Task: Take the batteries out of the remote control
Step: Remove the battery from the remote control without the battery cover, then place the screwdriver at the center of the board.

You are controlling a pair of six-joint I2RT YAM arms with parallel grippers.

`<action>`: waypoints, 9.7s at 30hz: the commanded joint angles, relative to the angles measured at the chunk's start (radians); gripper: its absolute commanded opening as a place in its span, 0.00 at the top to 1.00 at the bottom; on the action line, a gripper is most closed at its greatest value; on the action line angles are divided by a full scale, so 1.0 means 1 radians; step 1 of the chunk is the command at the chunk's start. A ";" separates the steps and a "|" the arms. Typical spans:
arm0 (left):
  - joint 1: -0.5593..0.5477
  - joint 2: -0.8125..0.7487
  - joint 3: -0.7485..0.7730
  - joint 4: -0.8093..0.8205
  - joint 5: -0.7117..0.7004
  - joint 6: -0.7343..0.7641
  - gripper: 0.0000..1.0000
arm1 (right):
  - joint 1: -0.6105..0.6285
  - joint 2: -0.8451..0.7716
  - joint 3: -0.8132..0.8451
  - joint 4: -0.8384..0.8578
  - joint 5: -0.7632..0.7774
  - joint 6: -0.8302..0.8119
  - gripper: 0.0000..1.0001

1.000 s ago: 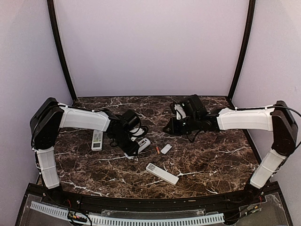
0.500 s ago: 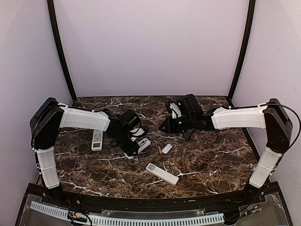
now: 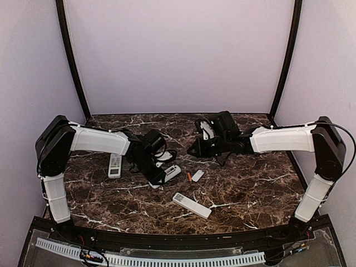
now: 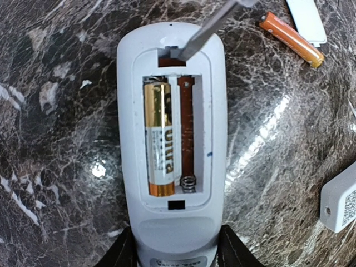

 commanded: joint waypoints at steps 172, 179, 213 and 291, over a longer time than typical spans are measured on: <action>-0.040 0.053 -0.024 -0.061 0.084 0.032 0.71 | 0.015 0.004 -0.116 0.264 -0.059 0.137 1.00; -0.040 0.054 -0.023 -0.062 0.084 0.032 0.71 | 0.013 -0.018 -0.119 0.171 0.068 0.129 1.00; -0.042 0.064 -0.022 -0.065 0.074 0.029 0.71 | 0.009 -0.019 -0.125 0.184 -0.106 0.160 1.00; -0.050 -0.254 -0.101 0.202 0.139 -0.179 0.21 | -0.054 -0.301 -0.303 0.048 0.143 0.146 1.00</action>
